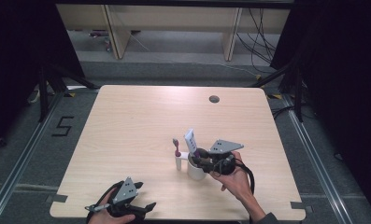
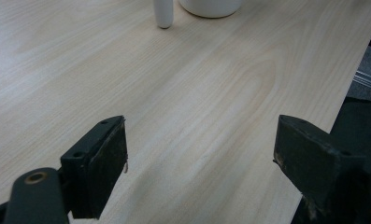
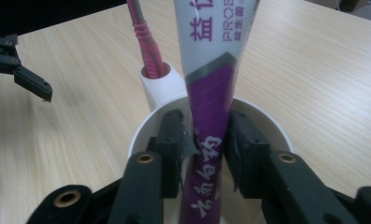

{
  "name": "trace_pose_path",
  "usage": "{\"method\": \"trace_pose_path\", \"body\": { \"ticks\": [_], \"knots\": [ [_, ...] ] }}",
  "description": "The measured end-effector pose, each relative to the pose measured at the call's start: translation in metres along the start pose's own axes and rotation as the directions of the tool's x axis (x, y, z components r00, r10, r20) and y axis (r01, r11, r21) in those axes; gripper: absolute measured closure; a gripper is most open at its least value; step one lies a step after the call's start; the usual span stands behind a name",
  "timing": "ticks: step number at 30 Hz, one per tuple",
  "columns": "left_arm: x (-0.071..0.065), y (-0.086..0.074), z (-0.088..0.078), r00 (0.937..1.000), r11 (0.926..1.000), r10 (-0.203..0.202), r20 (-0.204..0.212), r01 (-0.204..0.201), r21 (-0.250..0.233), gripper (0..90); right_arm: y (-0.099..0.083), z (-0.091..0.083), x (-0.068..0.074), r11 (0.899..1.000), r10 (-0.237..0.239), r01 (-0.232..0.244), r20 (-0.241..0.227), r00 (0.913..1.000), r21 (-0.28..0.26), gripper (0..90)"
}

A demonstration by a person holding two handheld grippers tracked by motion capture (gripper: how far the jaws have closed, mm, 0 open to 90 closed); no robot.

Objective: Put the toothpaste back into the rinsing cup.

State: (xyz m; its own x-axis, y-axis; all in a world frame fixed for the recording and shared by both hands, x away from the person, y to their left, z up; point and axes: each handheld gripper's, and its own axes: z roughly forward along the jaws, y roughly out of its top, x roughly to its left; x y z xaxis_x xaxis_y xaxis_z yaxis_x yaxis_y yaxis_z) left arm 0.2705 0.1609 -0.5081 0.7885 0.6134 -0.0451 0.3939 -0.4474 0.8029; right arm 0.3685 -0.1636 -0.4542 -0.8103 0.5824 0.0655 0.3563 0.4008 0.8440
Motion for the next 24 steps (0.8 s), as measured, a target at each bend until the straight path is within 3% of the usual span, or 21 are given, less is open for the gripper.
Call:
{"method": "trace_pose_path", "body": {
  "ticks": [5,7,8,11,13,14,21,24],
  "knots": [
    [0.000,0.000,0.000,1.0000,1.0000,0.002,-0.001,-0.002,0.000,17.2,0.001,-0.003,-0.001,1.000,-0.004,0.004,0.019,0.9998,-0.017,64.8],
    [0.000,0.000,0.000,1.0000,1.0000,0.003,0.003,-0.003,0.001,17.2,0.000,-0.004,0.002,1.000,0.026,-0.026,0.009,0.9996,-0.005,63.9],
    [0.000,0.000,0.000,1.0000,1.0000,0.007,-0.002,-0.007,0.002,17.2,0.000,-0.003,0.000,1.000,-0.011,0.011,0.009,0.9999,-0.011,63.3],
    [-0.001,0.000,0.001,0.9999,0.9999,-0.011,-0.001,0.011,-0.009,17.2,0.001,-0.005,0.001,1.000,0.004,-0.004,0.026,0.9997,-0.015,60.0],
    [0.000,0.000,0.000,1.0000,1.0000,0.002,0.002,-0.002,0.000,17.2,0.002,-0.006,0.000,1.000,-0.001,0.002,0.030,0.9995,-0.030,58.4],
    [0.000,0.000,0.000,1.0000,1.0000,0.003,0.002,-0.003,0.001,17.2,0.002,-0.008,0.002,0.999,0.031,-0.030,0.025,0.9992,-0.021,56.9],
    [0.001,0.000,-0.001,0.9999,0.9999,0.012,-0.004,-0.012,0.007,17.2,0.006,-0.019,-0.001,0.998,0.016,-0.014,0.038,0.9992,-0.054,54.1],
    [0.001,0.001,-0.001,0.9999,0.9999,0.013,-0.002,-0.013,0.007,17.2,0.006,-0.022,-0.002,0.997,0.036,-0.034,0.033,0.9988,-0.066,52.8]
  ]
}}
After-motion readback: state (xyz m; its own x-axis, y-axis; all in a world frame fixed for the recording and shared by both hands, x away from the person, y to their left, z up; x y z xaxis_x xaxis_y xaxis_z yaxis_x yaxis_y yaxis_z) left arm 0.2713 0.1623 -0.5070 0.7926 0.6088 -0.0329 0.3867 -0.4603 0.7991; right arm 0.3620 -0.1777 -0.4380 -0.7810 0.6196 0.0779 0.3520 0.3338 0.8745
